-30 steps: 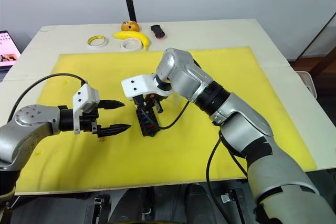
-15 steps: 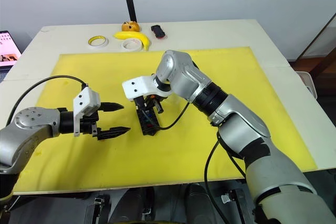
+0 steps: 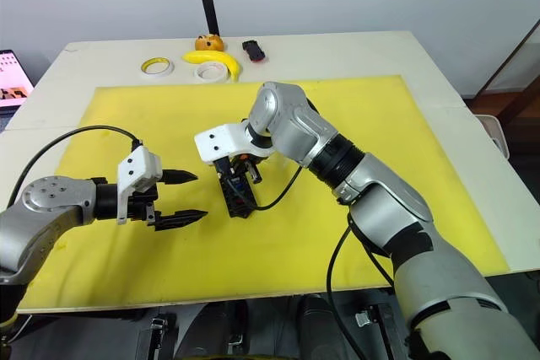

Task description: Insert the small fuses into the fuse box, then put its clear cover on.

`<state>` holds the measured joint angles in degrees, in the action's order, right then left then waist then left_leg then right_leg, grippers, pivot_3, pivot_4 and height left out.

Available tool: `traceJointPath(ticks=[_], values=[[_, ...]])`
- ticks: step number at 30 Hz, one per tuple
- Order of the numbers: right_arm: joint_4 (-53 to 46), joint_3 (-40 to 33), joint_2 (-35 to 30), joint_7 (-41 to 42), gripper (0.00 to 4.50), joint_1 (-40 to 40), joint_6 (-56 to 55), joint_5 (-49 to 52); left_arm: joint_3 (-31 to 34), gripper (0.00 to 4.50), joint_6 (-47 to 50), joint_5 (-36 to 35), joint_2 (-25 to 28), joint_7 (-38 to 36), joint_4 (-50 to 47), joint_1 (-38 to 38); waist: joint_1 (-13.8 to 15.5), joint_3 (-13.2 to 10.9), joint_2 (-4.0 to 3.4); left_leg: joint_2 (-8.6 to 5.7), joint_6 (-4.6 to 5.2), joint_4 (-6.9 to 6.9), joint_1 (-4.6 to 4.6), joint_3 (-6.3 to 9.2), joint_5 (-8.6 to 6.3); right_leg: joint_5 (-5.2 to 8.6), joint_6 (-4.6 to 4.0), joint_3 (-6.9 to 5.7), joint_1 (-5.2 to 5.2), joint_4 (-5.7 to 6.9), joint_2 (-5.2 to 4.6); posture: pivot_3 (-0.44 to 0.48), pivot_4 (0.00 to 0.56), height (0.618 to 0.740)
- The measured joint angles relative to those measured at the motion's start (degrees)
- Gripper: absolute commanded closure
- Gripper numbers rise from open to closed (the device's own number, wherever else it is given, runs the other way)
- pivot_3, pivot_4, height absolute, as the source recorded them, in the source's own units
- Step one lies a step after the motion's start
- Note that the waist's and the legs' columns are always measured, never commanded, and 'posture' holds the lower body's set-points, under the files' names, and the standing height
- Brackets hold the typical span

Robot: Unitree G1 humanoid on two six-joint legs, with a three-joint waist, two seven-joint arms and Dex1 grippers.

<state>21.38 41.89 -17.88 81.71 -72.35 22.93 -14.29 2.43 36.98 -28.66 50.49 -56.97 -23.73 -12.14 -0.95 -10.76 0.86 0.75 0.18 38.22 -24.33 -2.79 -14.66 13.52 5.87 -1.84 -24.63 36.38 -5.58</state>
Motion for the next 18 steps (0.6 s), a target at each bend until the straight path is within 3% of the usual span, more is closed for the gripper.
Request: traceJointPath(ticks=[3, 18], values=[[-0.45, -0.55, -0.01, -0.48, 2.68, 0.23, 0.01, -0.28, -0.17, 0.00, -0.15, 0.24, 0.00, -0.06, 0.05, -0.07, 0.04, 0.00, 0.00, 0.00, 0.00, 0.00, 0.00, 0.00, 0.00, 0.00, 0.00, 0.00, 0.00, 0.00, 0.00, 0.000, 0.150, 0.740], [-2.17, -2.48, -0.18, 1.89, 2.68, 0.35, 3.01, 1.17, -1.53, 0.00, -0.48, 1.19, -0.02, -0.37, 1.35, -1.71, 0.09, 0.00, 0.00, 0.00, 0.00, 0.00, -0.02, -0.01, 0.00, 0.00, 0.00, -0.01, 0.00, -0.02, 0.00, 0.000, 0.150, 0.740]])
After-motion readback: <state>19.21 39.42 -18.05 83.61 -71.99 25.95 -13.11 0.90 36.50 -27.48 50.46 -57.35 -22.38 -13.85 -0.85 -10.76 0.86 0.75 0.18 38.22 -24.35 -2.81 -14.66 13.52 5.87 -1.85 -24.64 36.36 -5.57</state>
